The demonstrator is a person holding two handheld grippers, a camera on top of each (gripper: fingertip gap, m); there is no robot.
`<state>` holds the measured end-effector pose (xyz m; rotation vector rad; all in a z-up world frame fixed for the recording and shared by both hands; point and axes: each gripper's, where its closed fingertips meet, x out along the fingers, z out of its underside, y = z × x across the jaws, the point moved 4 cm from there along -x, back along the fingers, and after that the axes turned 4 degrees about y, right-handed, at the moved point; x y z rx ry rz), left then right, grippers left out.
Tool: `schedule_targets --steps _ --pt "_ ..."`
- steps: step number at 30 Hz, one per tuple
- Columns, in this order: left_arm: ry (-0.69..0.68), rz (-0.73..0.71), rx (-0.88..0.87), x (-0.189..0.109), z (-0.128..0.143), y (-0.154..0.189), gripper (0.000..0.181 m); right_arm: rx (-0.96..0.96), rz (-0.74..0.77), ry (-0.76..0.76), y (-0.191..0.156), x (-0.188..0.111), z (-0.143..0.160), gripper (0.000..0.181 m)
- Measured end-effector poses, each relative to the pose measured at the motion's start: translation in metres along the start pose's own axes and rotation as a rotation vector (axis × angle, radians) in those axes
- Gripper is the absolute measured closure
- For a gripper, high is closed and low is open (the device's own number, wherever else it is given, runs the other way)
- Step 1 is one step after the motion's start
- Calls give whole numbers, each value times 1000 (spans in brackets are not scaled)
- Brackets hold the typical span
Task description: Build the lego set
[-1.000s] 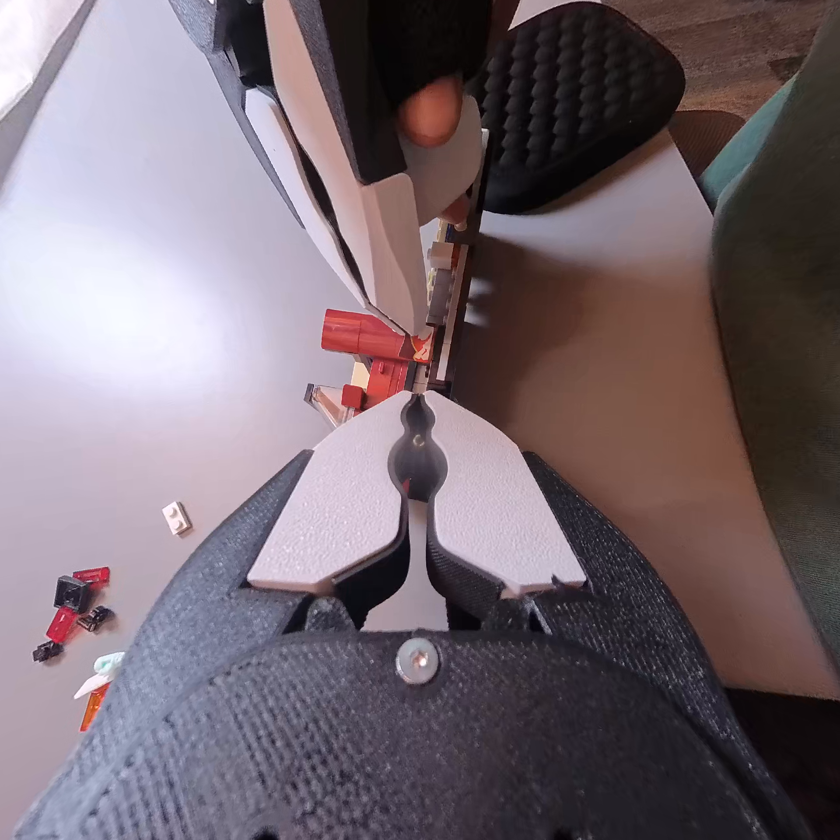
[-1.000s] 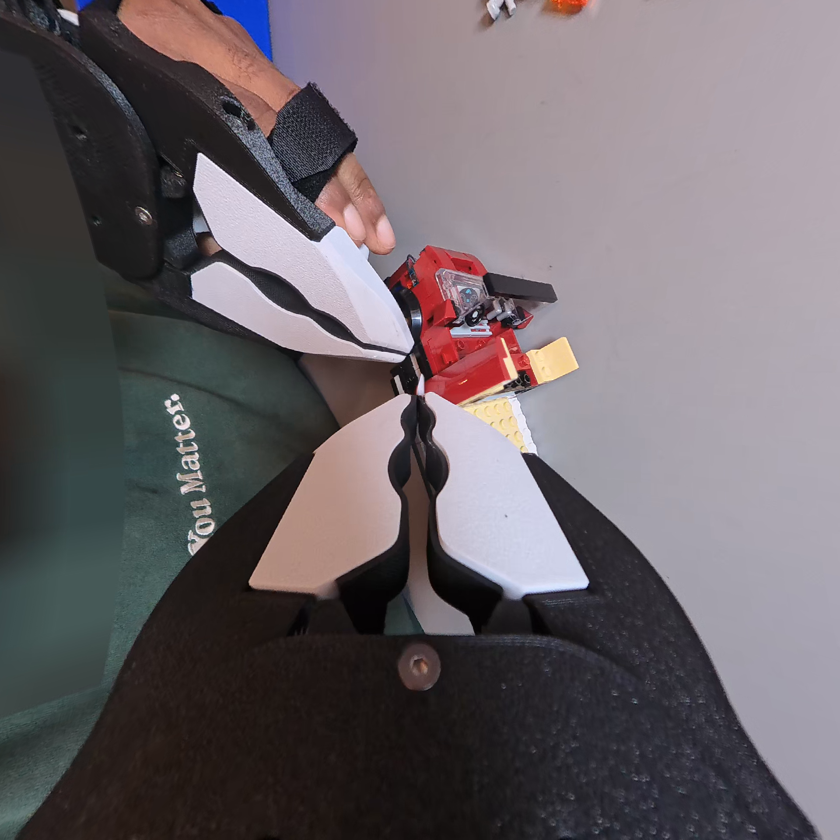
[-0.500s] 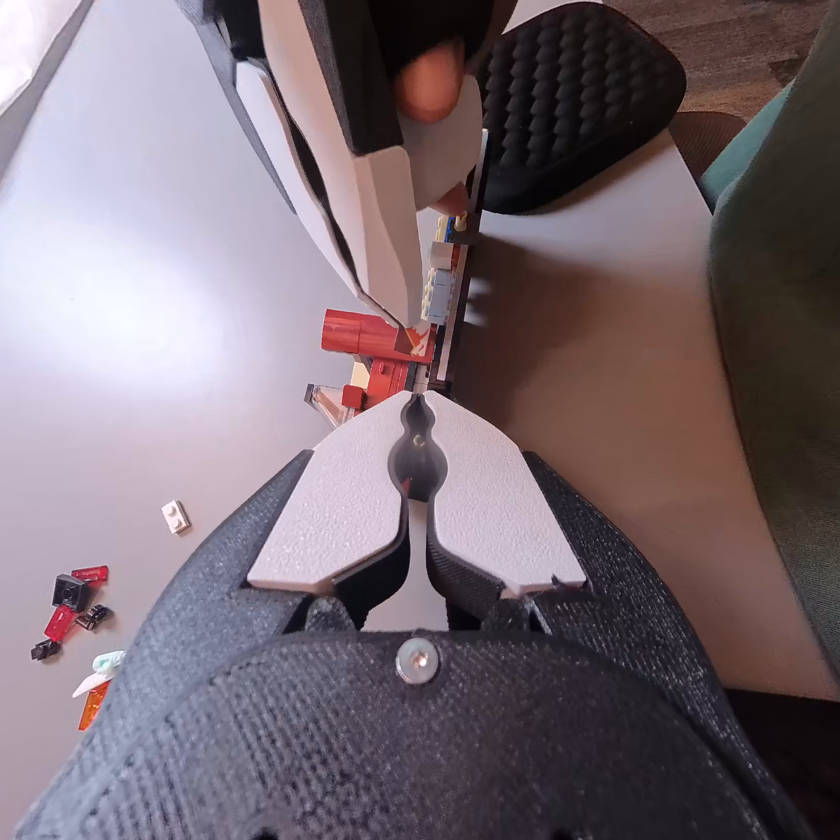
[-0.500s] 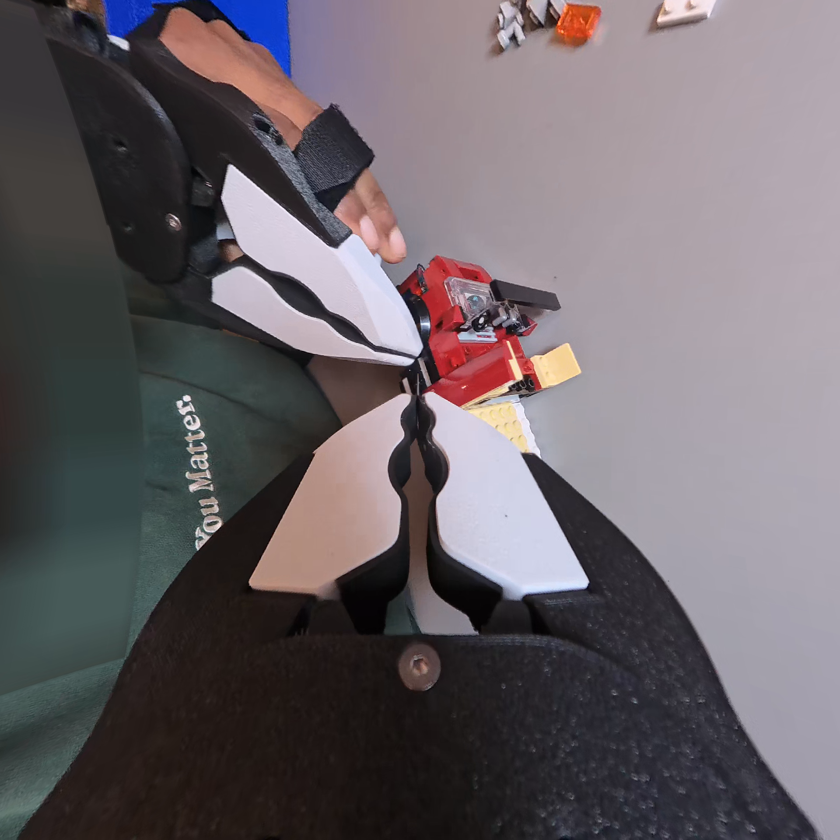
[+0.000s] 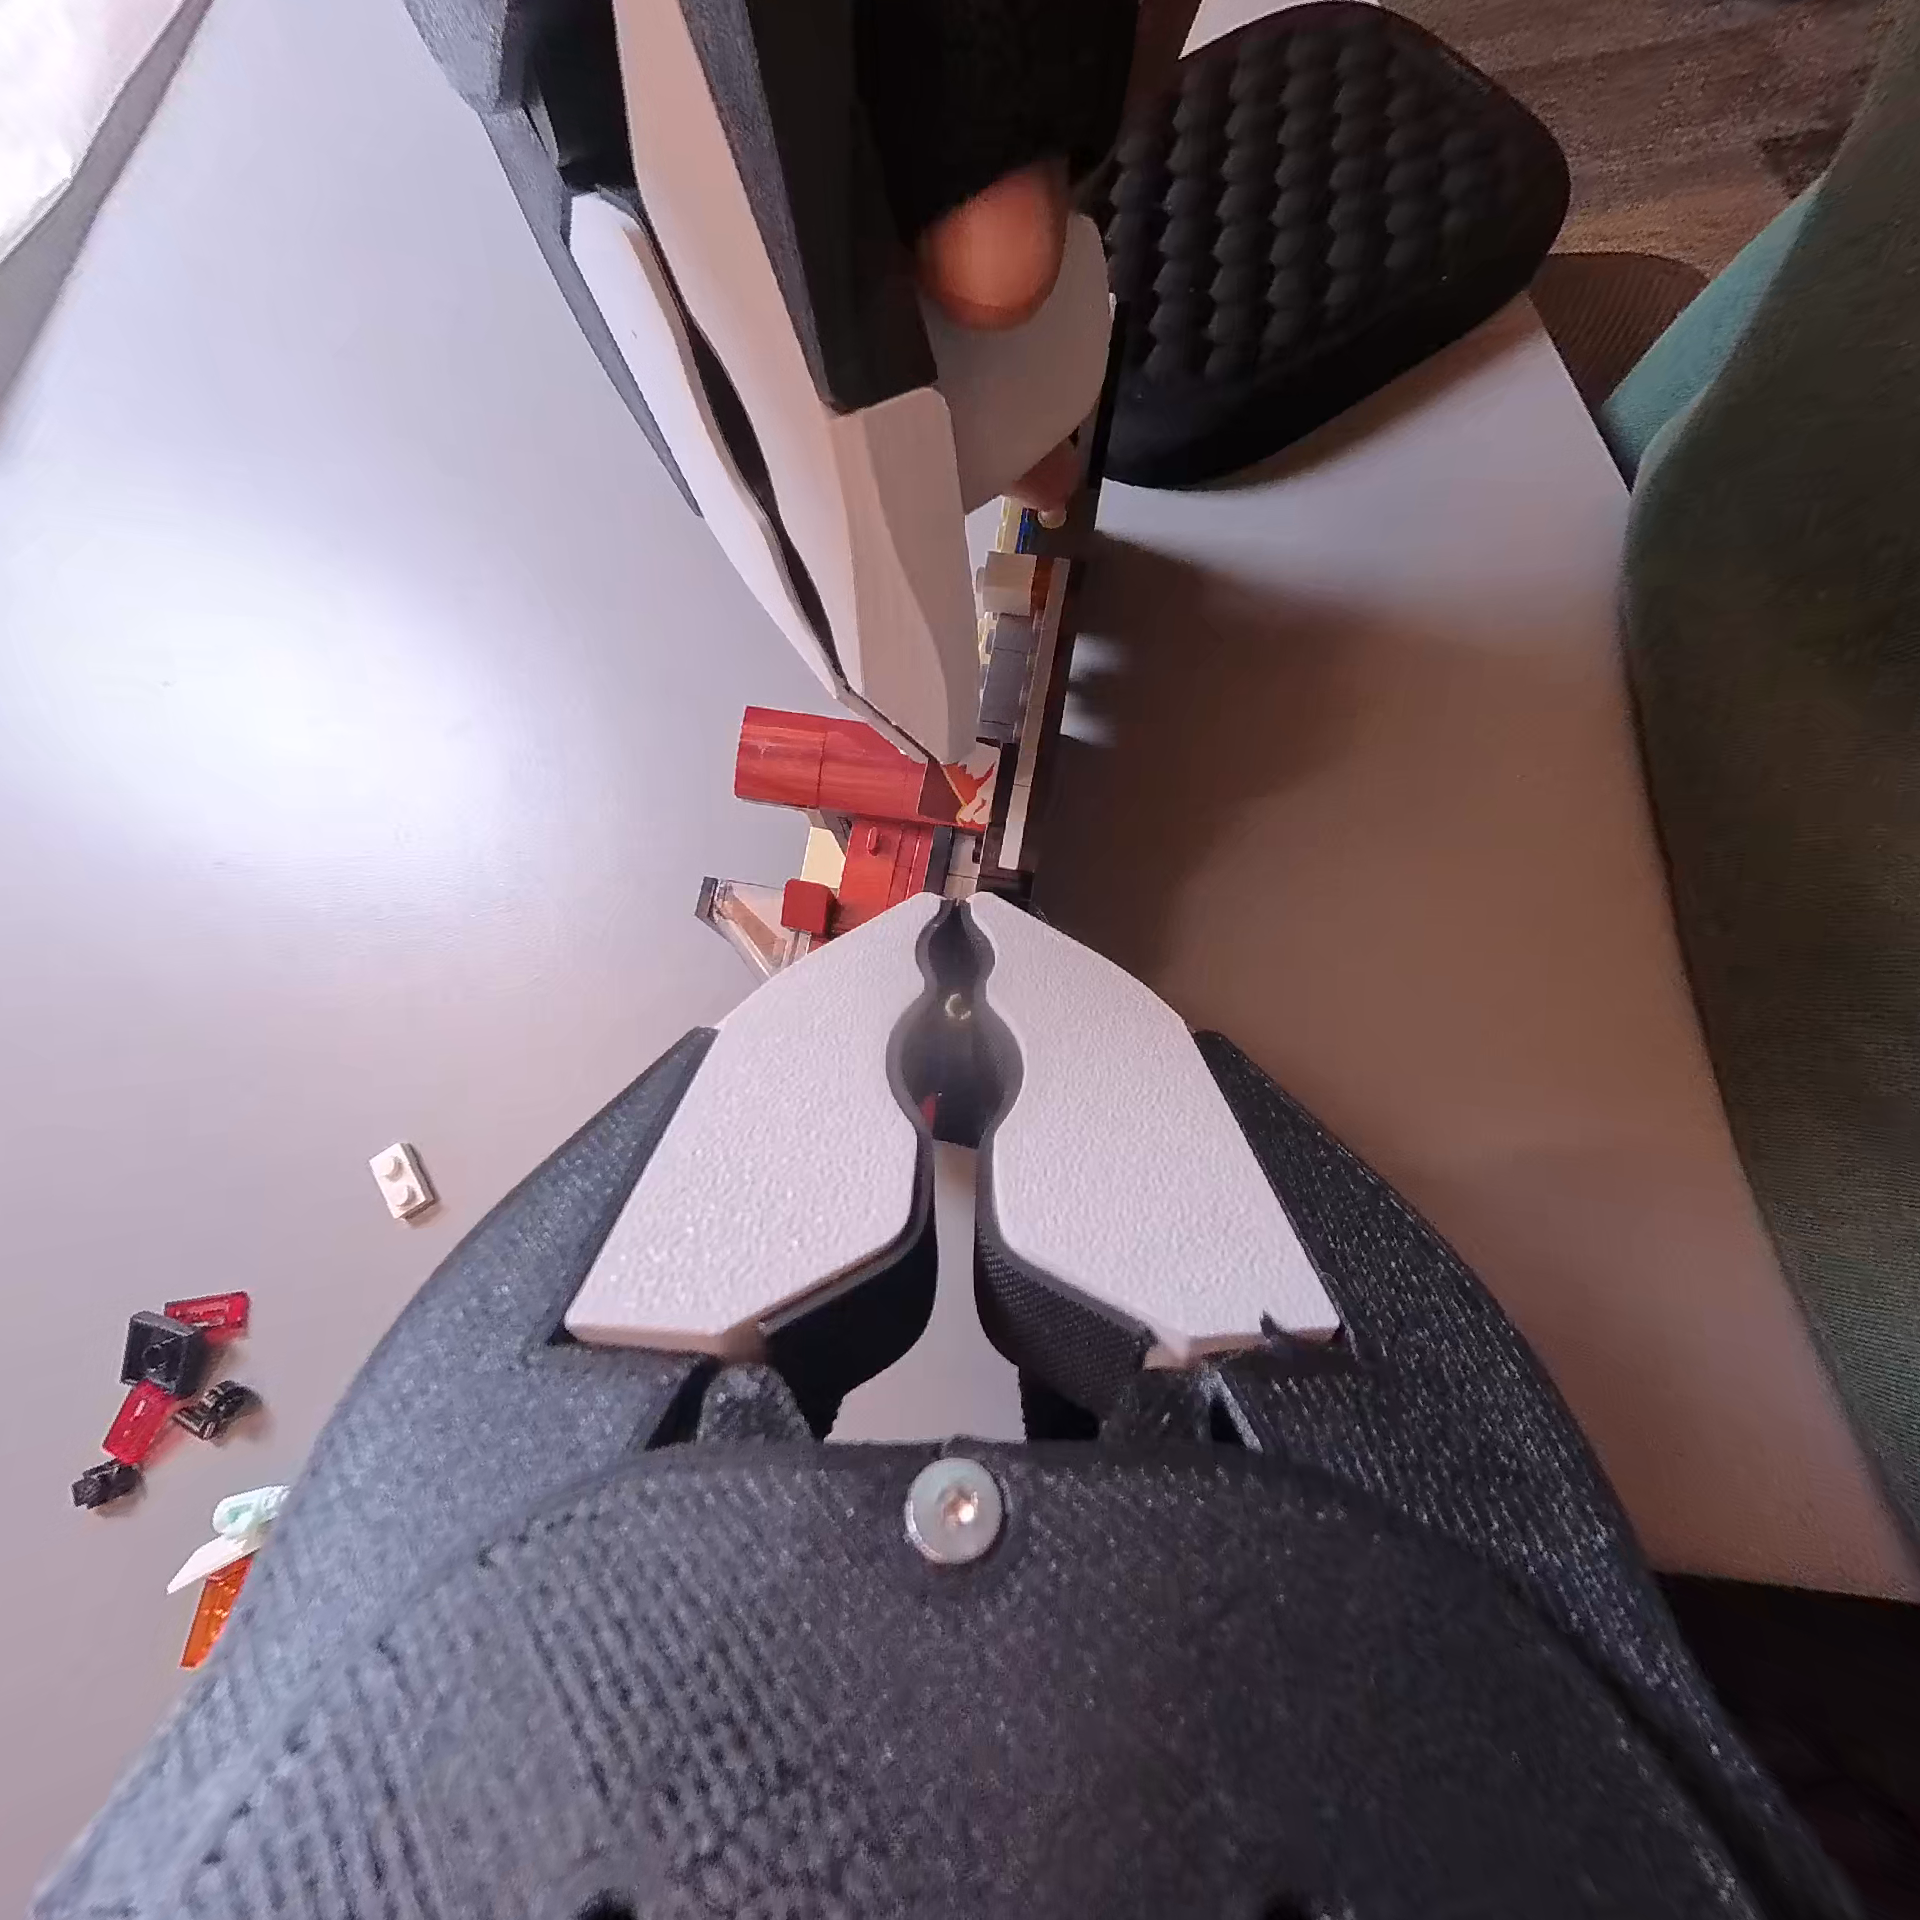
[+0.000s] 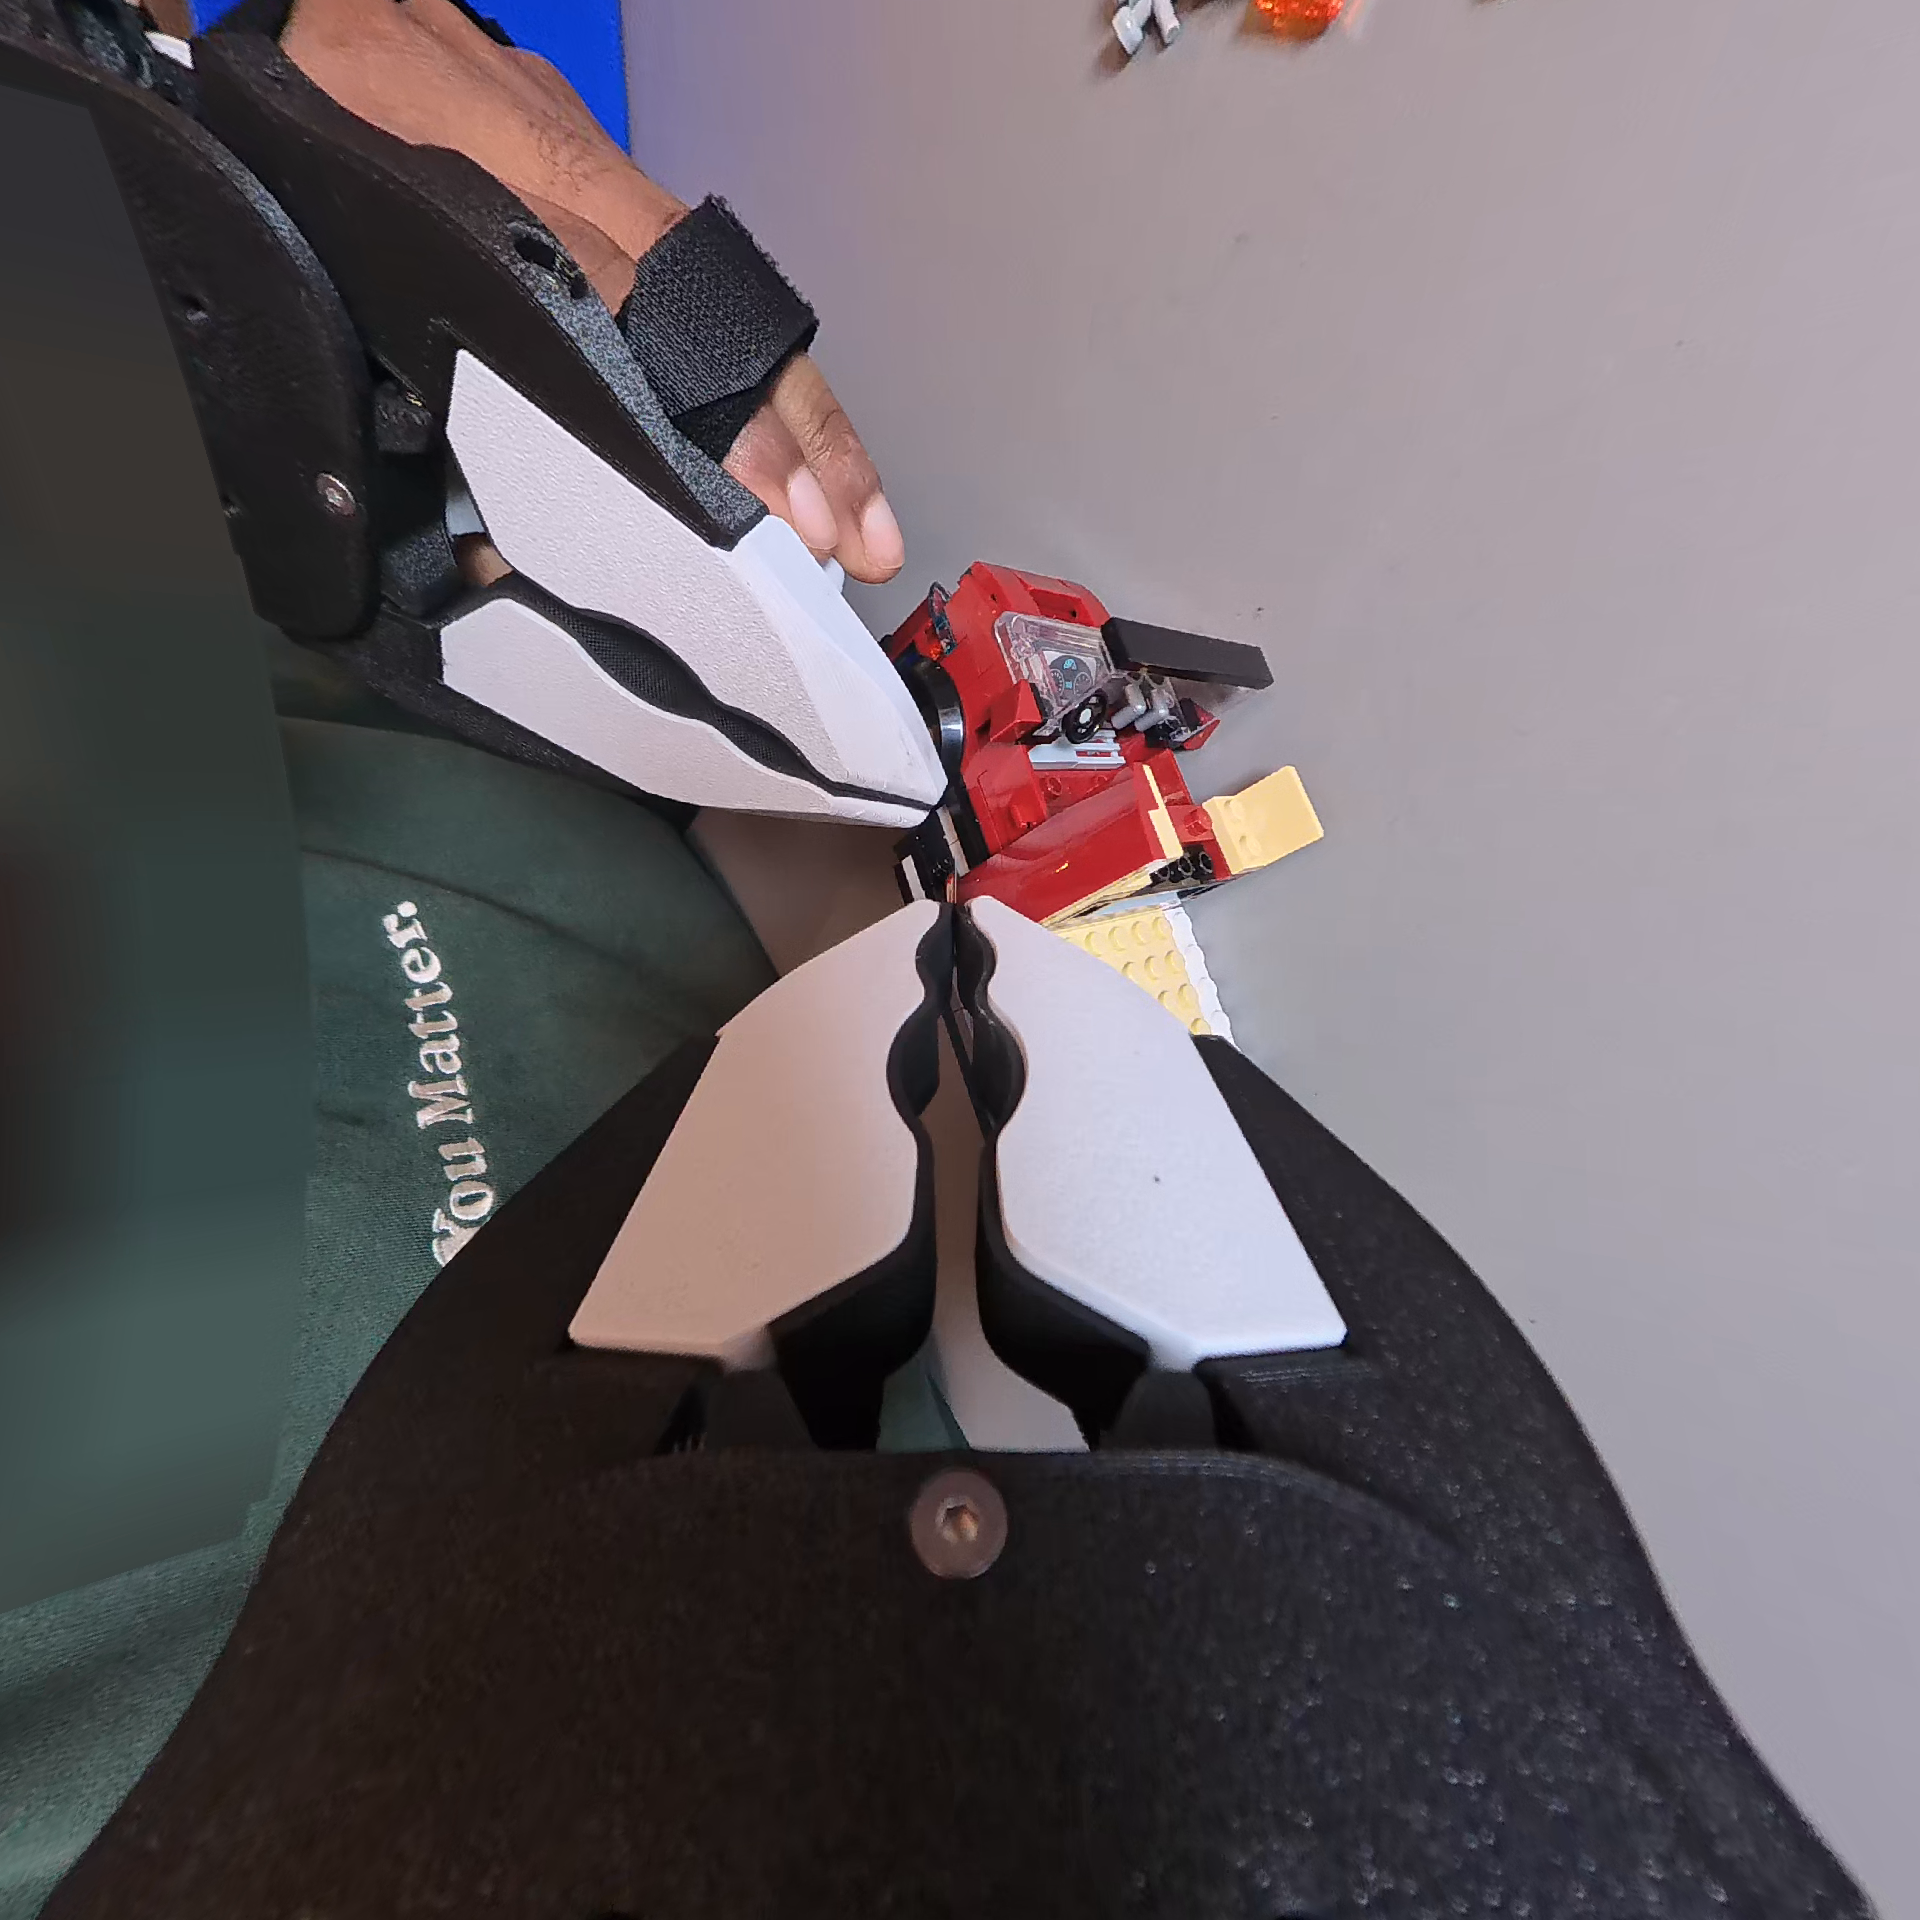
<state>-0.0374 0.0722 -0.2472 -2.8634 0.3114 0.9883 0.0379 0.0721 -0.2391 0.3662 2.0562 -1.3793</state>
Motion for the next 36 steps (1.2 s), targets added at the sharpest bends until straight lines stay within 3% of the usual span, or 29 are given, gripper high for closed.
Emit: schedule_targets --steps 15,25,36 --pt "-1 1 0 0 0 0 181 -24 22 -37 0 0 -1 181" --pt "0 6 0 0 0 0 181 -152 40 -41 -12 -4 -6 181" --pt "-1 8 1 0 1 0 181 -112 27 -61 -5 -2 -4 181"
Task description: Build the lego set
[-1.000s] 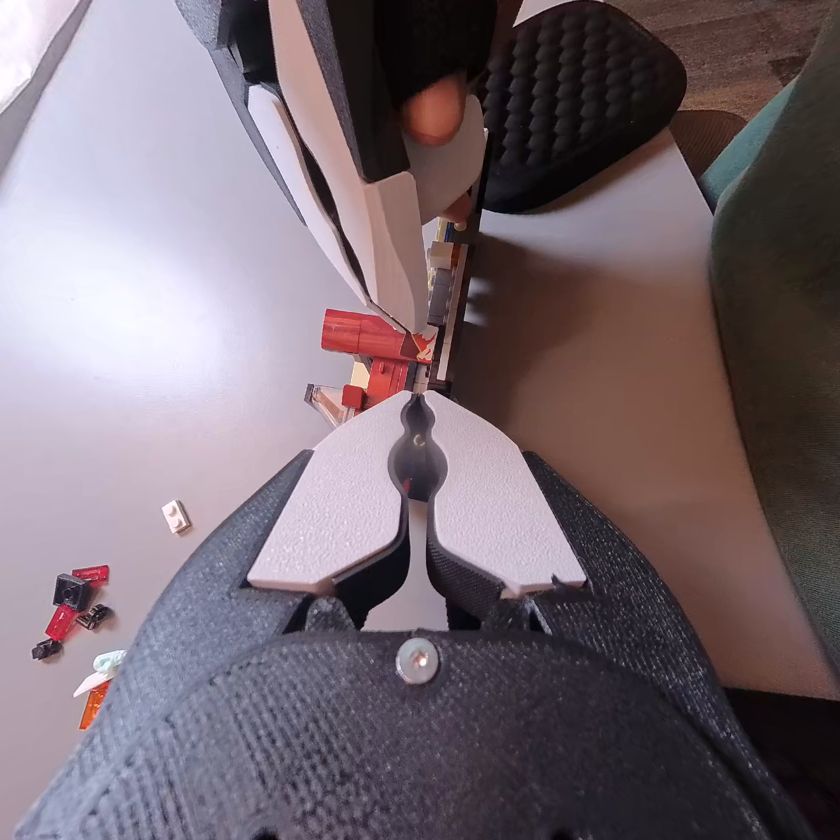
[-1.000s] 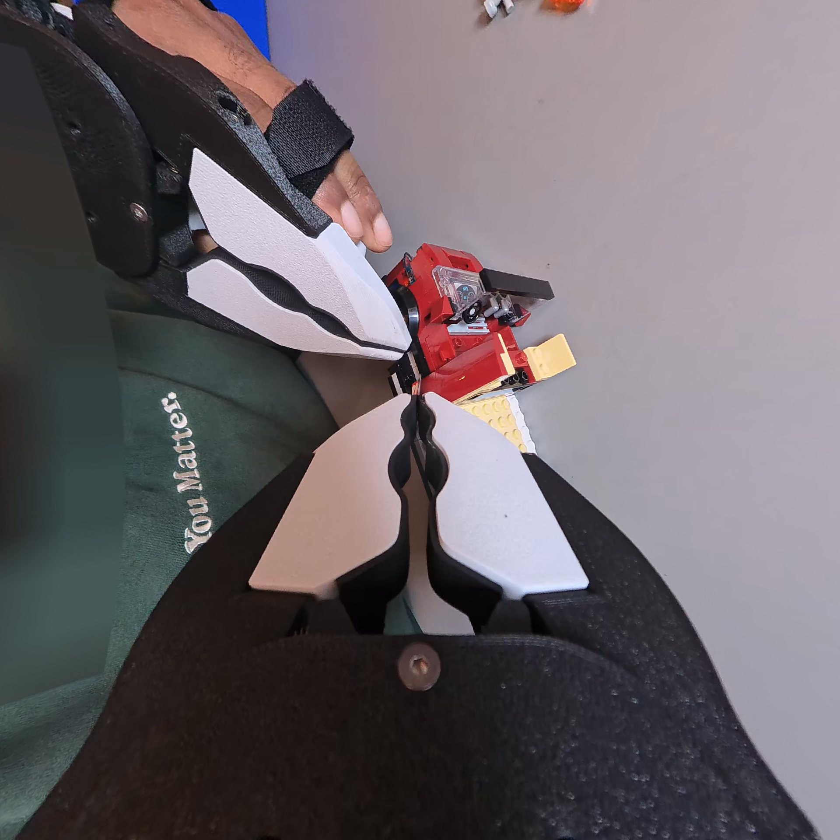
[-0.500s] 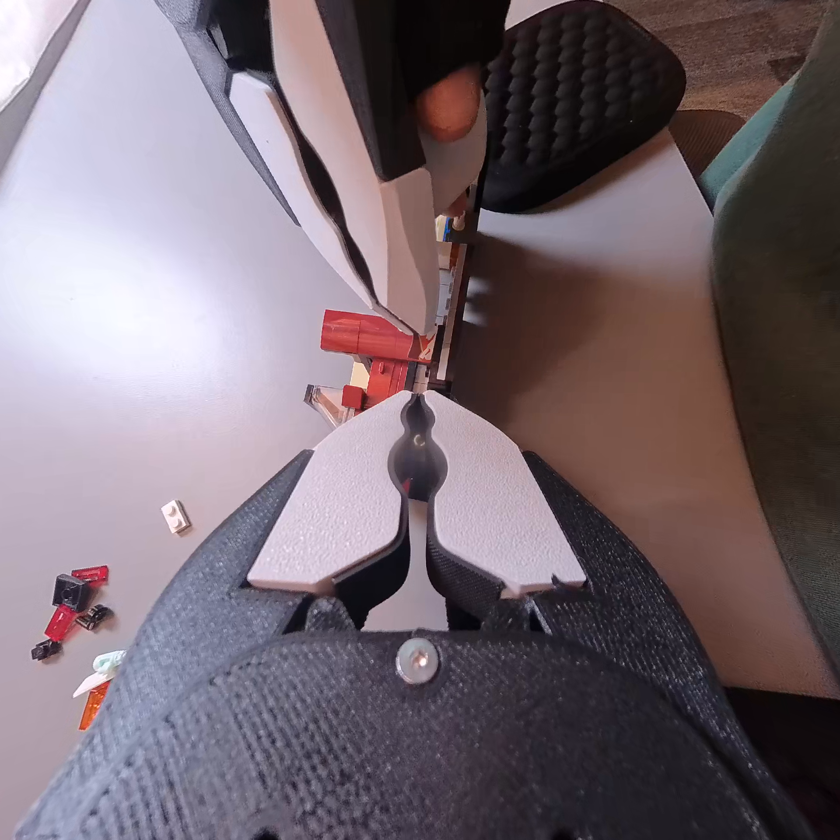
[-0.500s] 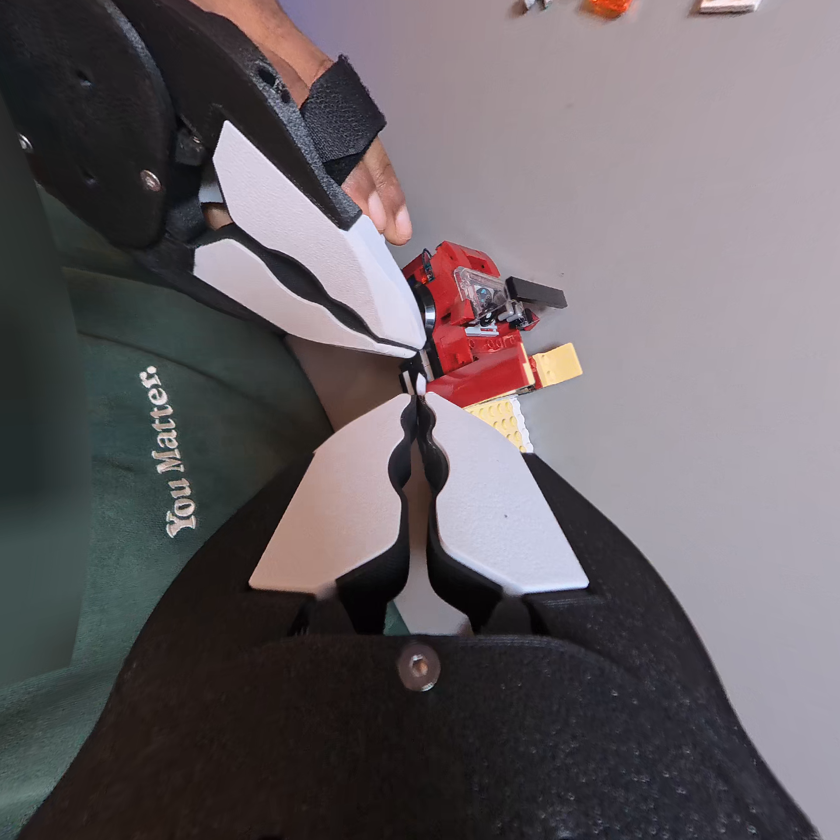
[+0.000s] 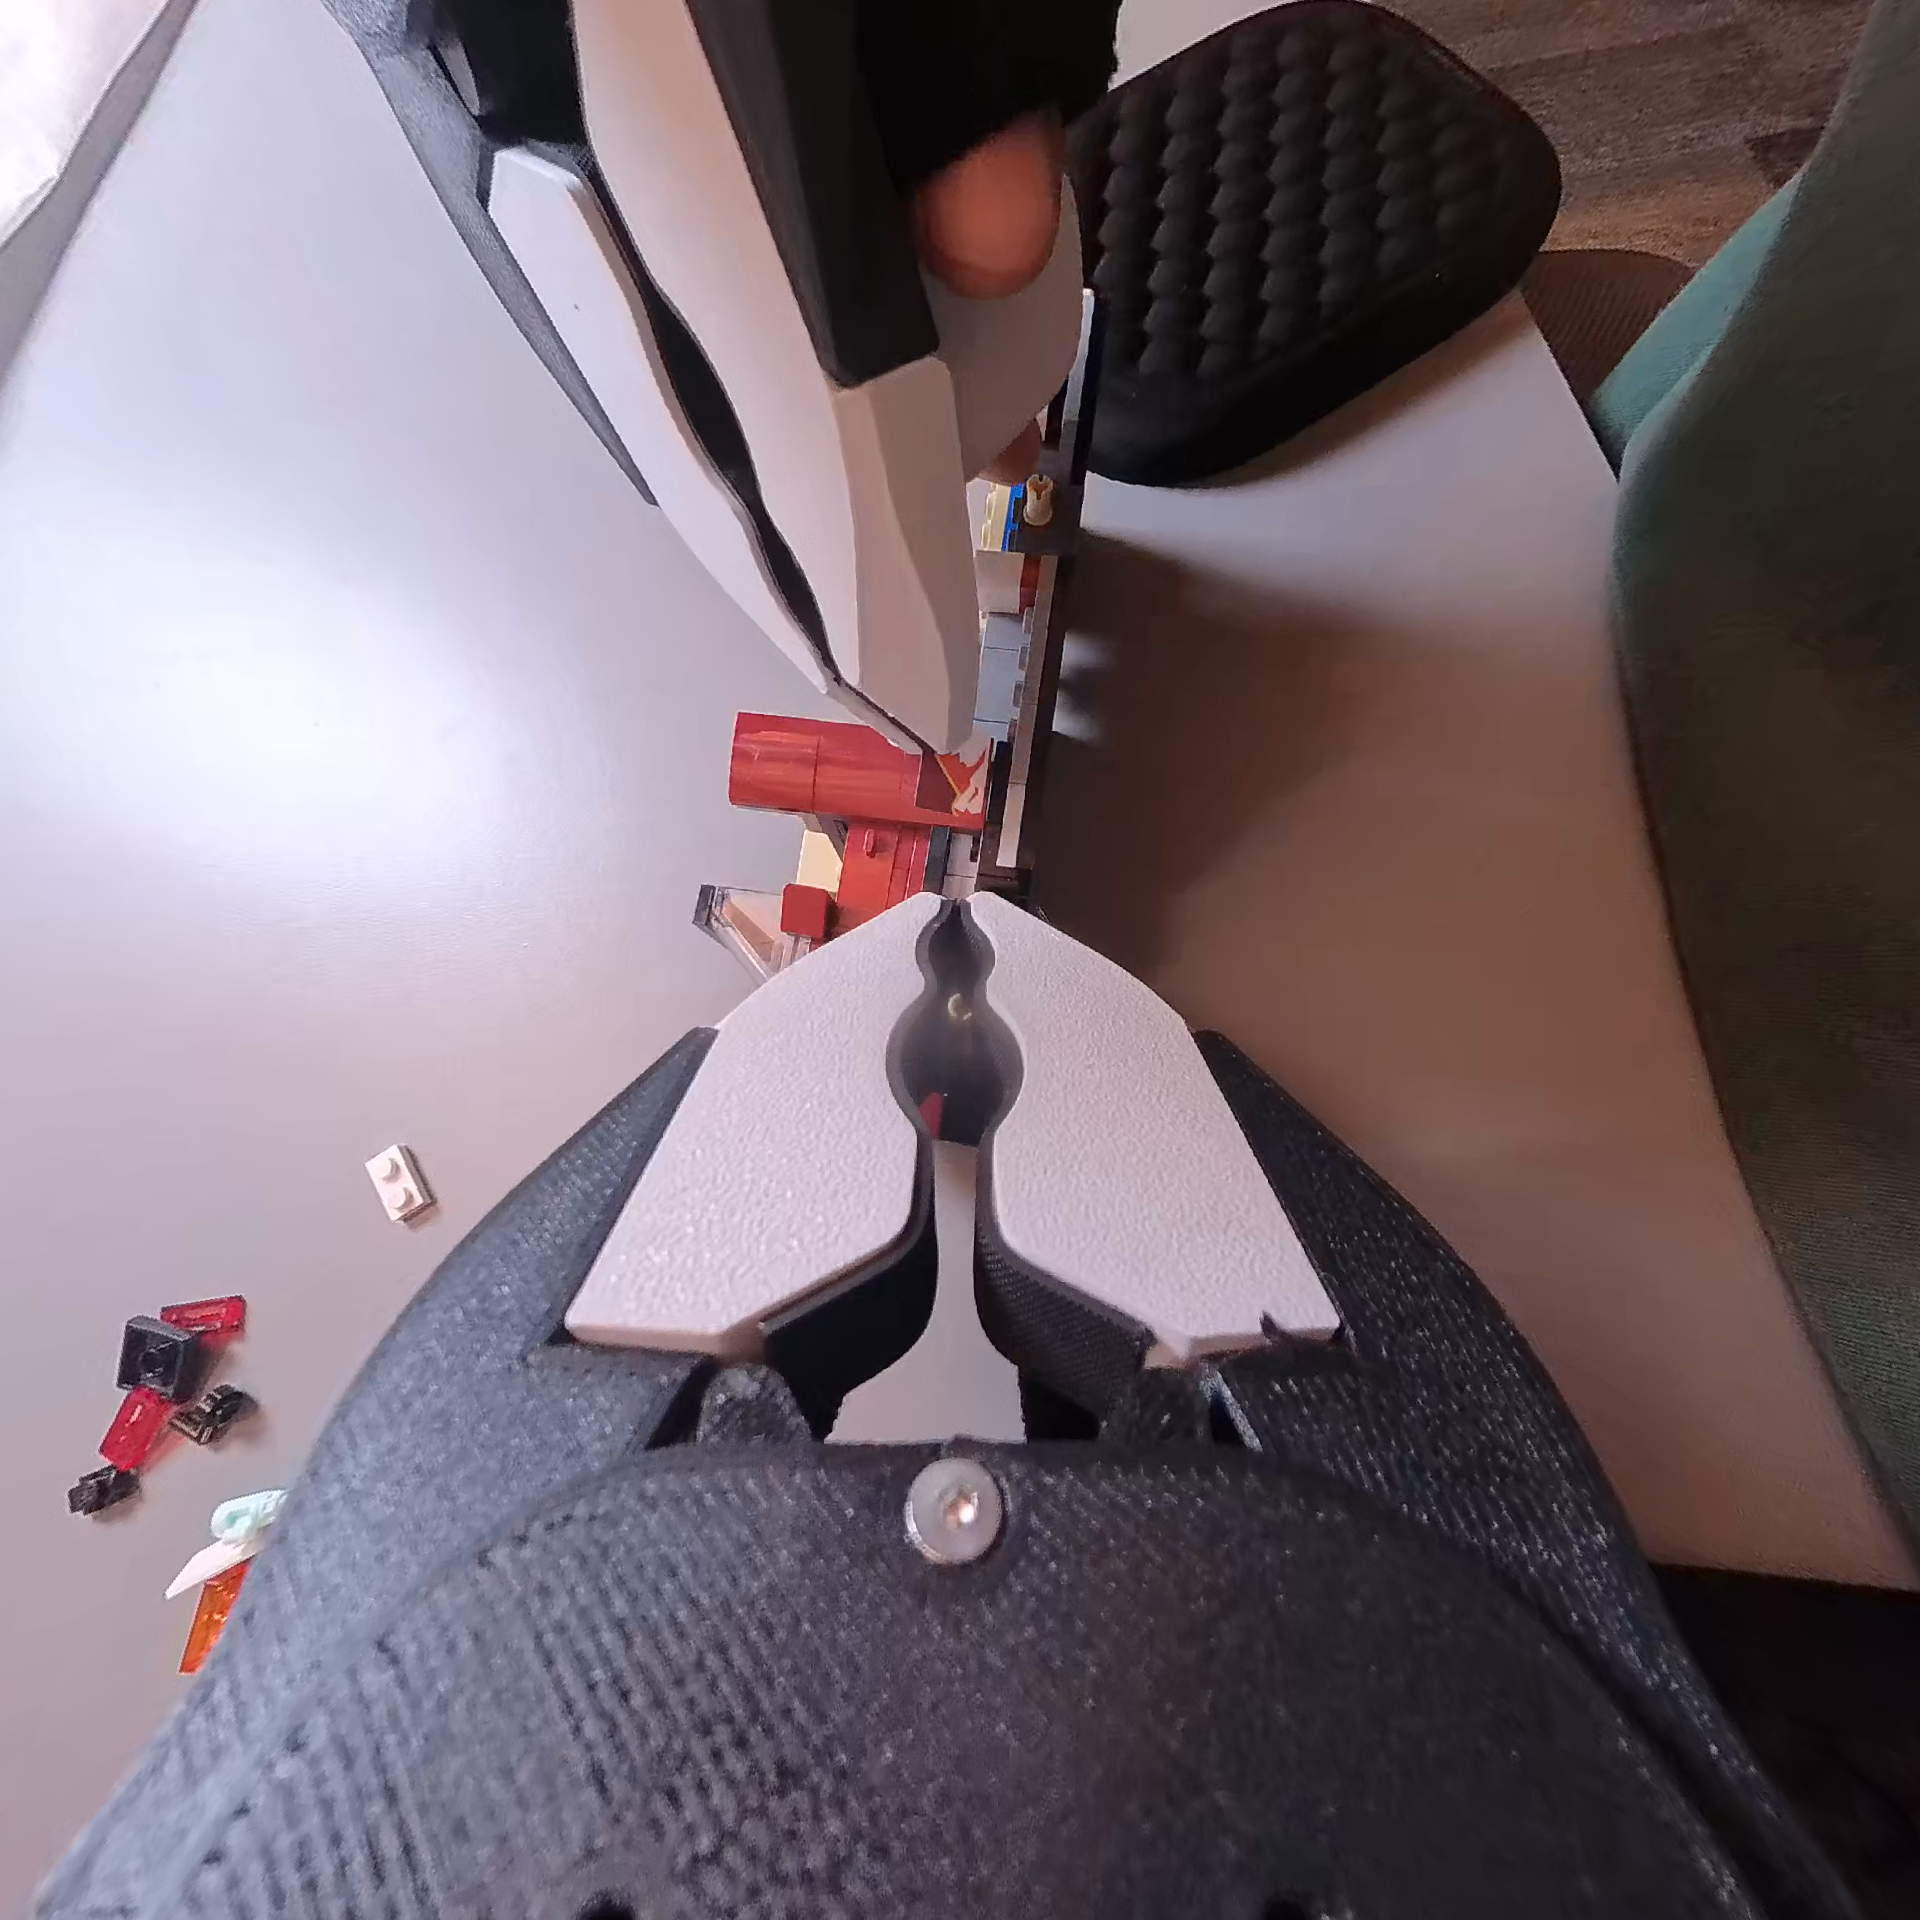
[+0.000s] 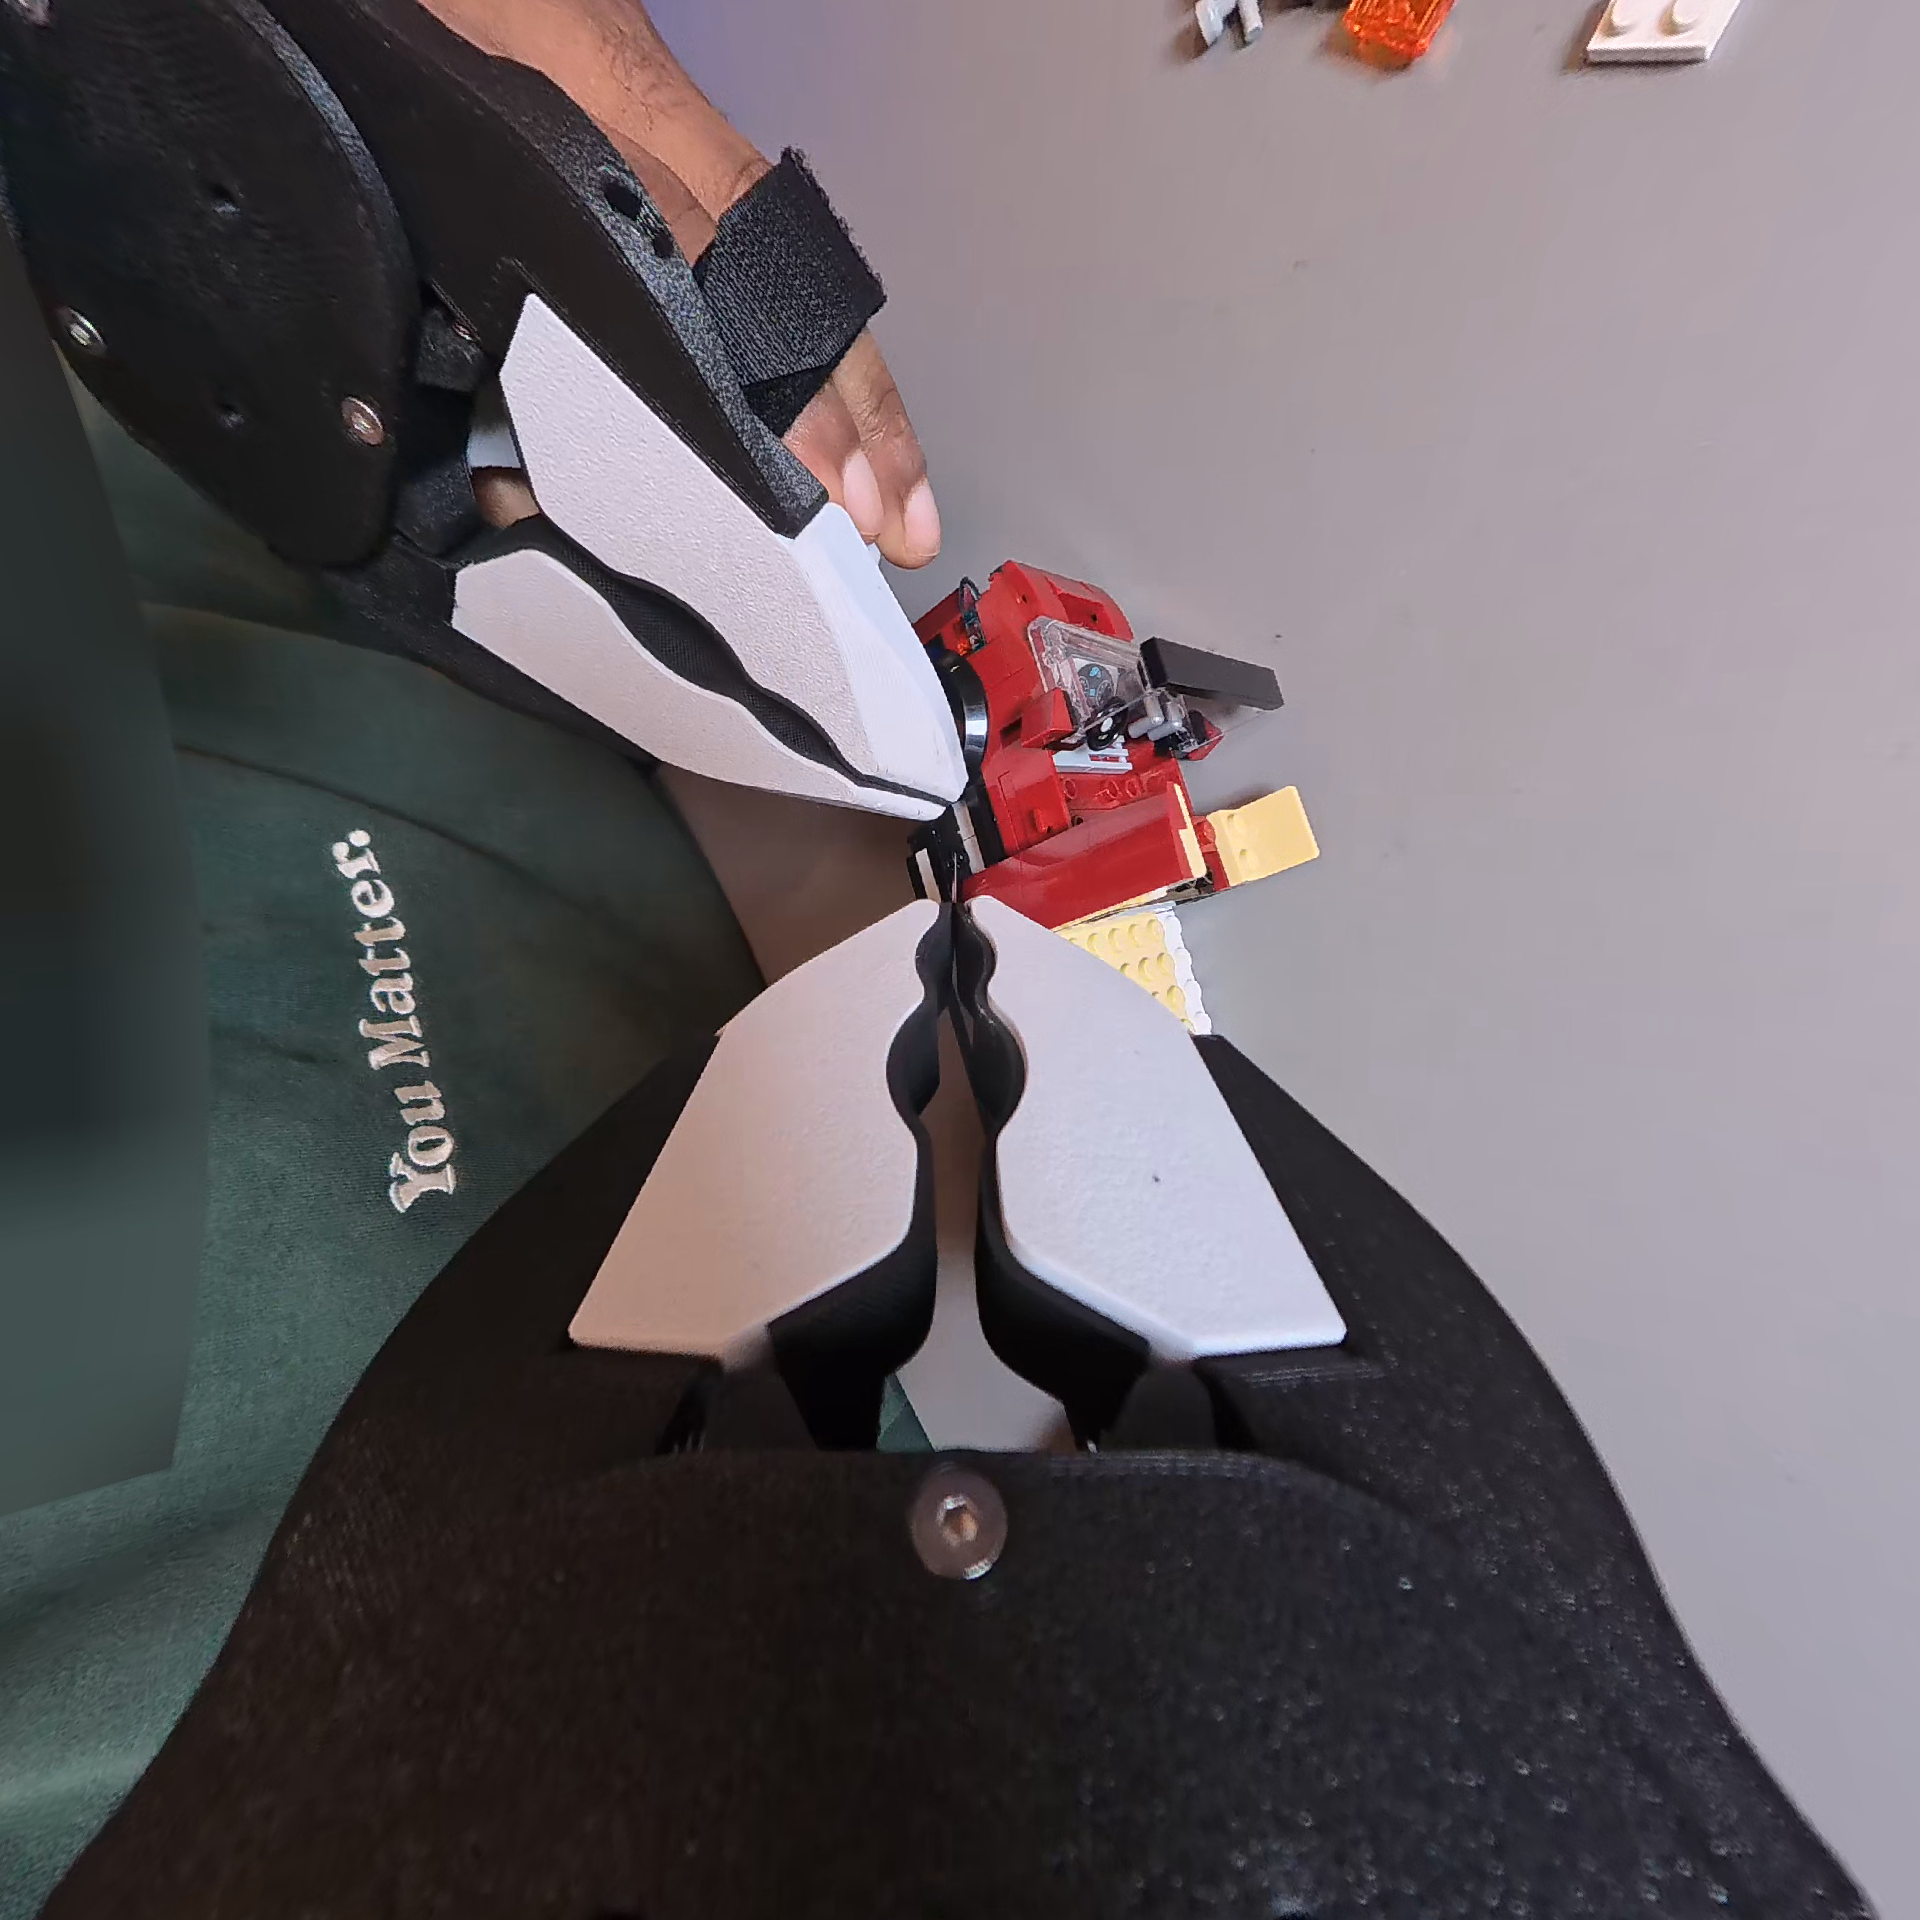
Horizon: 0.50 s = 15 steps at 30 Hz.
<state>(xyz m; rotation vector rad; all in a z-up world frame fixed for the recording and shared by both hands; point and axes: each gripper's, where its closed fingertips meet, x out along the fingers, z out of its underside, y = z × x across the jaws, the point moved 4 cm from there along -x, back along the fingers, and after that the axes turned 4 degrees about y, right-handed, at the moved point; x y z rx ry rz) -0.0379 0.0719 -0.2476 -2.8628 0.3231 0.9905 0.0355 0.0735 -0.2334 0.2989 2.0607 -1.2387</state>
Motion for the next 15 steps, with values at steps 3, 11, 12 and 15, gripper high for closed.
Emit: schedule_targets --steps 3,11,12,15 --pt "-1 0 1 0 0 0 181 0 0 -4 0 0 0 181" --pt "-1 0 1 0 0 0 181 8 -1 -1 2 1 1 181" --pt "-1 0 1 0 0 0 181 8 -1 -2 2 1 1 181" --pt "-1 1 1 0 0 0 181 6 -2 -1 2 1 1 181"
